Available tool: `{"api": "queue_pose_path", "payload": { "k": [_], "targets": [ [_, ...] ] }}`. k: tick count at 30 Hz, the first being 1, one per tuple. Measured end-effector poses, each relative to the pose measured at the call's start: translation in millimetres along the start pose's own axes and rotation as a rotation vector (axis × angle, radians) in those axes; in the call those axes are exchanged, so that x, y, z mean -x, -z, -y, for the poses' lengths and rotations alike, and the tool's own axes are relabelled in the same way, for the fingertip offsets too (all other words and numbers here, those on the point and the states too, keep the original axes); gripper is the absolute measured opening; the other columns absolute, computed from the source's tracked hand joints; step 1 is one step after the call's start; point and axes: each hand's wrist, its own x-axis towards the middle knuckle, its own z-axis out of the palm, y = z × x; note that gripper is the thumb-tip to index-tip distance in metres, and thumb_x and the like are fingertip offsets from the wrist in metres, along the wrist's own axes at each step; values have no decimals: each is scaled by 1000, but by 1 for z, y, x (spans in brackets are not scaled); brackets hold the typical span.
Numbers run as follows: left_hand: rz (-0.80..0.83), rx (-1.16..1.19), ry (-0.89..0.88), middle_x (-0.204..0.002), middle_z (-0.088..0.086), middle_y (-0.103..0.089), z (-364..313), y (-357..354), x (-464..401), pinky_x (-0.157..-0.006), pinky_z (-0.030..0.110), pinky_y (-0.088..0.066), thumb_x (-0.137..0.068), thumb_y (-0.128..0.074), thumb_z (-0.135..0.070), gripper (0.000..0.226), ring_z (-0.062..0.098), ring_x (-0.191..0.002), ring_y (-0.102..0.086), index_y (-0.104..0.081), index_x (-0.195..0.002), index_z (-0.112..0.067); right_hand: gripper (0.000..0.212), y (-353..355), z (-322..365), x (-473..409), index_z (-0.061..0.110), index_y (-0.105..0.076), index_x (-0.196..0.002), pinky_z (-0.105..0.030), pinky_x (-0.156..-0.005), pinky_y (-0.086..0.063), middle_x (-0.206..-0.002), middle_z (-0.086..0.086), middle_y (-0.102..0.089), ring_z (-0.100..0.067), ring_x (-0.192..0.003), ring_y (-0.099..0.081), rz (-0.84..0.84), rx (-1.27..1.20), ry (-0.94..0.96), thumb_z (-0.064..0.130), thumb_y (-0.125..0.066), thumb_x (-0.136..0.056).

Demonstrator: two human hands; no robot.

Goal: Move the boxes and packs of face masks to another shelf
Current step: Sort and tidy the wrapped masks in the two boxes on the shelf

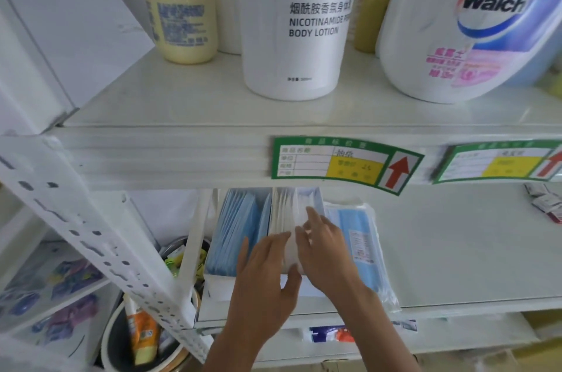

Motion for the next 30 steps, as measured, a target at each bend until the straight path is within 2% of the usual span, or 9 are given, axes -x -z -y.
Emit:
{"api": "queue_pose_path", "payload": {
  "k": [3, 5, 8, 11, 14, 18, 23, 27, 30],
  "targets": [
    [68, 4, -73, -147, -15, -48, -6, 0, -9, -127, 43, -9, -100, -40, -34, 45, -3, -143, -30, -39, -146, -33, 46, 2, -17, 17, 18, -39, -146, -34, -106, -37, -135, 2, -55, -19, -123, -44, -117, 353, 112, 27, -43, -100],
    [167, -37, -140, -155, -13, -42, -9, -2, -14, -128, 42, -8, -101, -30, -32, 51, 1, -150, -23, -33, -153, -31, 52, -4, -27, 25, 22, -37, -149, -48, -123, -14, -148, 5, -47, -23, -143, -31, -27, 506, 130, 27, -48, -98],
    [217, -31, -137, -158, -8, -42, -7, -6, -19, -128, 41, -12, -104, -29, -34, 51, 1, -149, -20, -28, -155, -32, 47, -7, -31, 25, 26, -46, -146, -55, -121, 11, -145, 9, -53, -25, -153, -17, -4, 477, 196, 24, -49, -99],
    [195, -25, -113, -155, -11, -44, -2, -3, -24, -126, 44, -19, -101, -31, -34, 51, 2, -146, -26, -26, -152, -36, 51, -9, -35, 19, 26, -47, -145, -46, -122, 15, -141, 12, -57, -17, -153, -20, 1, 302, 252, 14, -49, -96],
    [213, -74, -114, -152, -15, -42, 1, -1, -30, -125, 47, -18, -99, -34, -31, 56, 4, -145, -30, -21, -153, -39, 50, -11, -34, 14, 26, -53, -134, -30, -122, -19, -129, 10, -64, -11, -128, -52, -3, 90, 247, 7, -57, -89],
    [249, -155, -95, -144, -15, -48, -3, -4, -31, -126, 52, -4, -101, -40, -32, 67, 7, -142, -36, -3, -156, -46, 47, -13, -33, 14, 24, -51, -128, -3, -77, -40, -121, 7, -59, -11, -102, -60, -62, 74, 234, 7, -64, -86],
    [208, -312, -87, -137, -11, -56, 1, -2, -30, -125, 54, 1, -101, -33, -44, 45, 12, -135, -47, -43, -144, -33, 51, -10, -35, 20, 8, -58, -131, -38, -100, -51, -131, -7, -58, -26, -116, -57, -149, 291, 281, 17, -75, -84],
    [201, -344, -85, -129, -7, -57, 0, -4, -31, -125, 53, -7, -99, -47, -41, 32, 15, -129, -51, -60, -125, -26, 66, -8, -35, 22, 7, -27, -155, -48, -124, -13, -163, -11, -22, -37, -150, -17, -9, 507, 111, 37, -51, -101],
    [185, -290, -65, -129, -8, -54, -2, -7, -31, -124, 45, -3, -99, -47, -35, 29, 13, -130, -48, -61, -122, -24, 68, -7, -36, 23, 10, -8, -160, -56, -122, 7, -168, -7, 6, -39, -152, 14, 74, 635, 100, 45, -32, -106]
  ]
}}
